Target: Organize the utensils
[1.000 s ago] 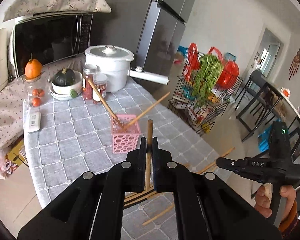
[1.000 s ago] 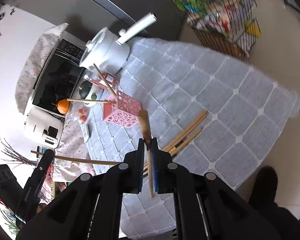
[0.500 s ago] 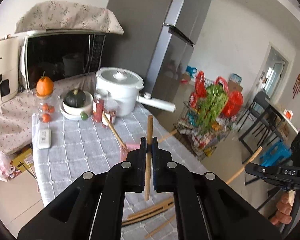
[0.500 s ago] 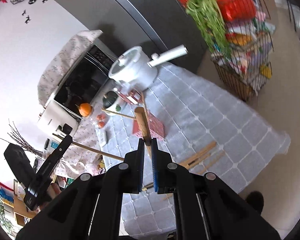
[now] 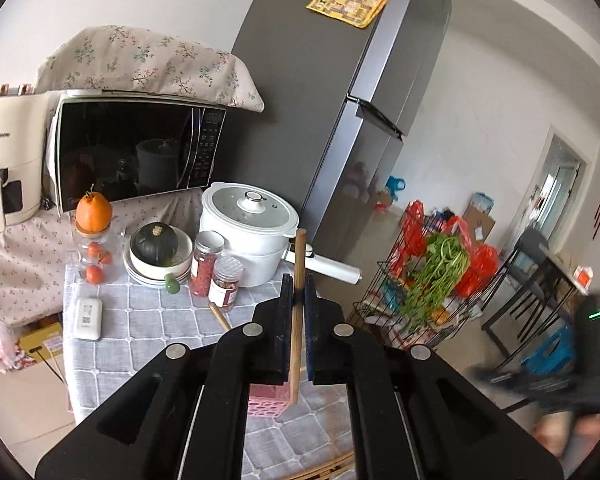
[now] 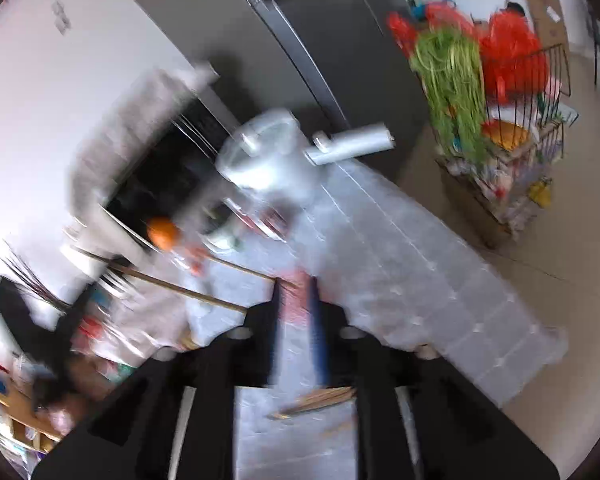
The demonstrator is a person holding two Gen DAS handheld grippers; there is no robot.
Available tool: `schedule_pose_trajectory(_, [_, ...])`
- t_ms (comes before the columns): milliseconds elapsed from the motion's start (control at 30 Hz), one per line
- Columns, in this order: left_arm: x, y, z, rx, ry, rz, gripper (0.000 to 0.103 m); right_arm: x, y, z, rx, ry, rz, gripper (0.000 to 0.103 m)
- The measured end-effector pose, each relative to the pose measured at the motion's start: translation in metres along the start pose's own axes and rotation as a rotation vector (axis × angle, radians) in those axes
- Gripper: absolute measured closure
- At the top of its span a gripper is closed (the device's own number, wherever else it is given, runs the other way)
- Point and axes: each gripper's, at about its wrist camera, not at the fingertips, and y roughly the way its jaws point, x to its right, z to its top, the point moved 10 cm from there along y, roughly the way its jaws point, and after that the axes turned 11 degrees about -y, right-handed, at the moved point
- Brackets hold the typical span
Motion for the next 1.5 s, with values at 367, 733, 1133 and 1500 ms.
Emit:
schedule_pose_trajectory(367, [-0.009,-0.020,-0.002,0.037,-0.043,-0.048,0.099,0.046,0.223,-0.004,-0.247,0.038,-0.004,0.054])
schedule_pose_trajectory(733, [-0.024,-0.004,-0.006,0.006,-0.056,-0.007,0.098,0.035,0.277,-0.020,-0.223,0.000,0.056,0.054])
schedule_pose_trajectory(1133, [-0.016,-0.027,-0.002,0.034,-0.046,-0.037,0.098,-0.001,0.222,-0.118,-0.308,-0.152,0.018,0.057])
schedule_pose_trajectory(1500, [-0.016,-0.042,-0.004,0.028,-0.050,-0.062,0.098,0.004,0.186,-0.137,-0.230,-0.186,-0.116,0.097])
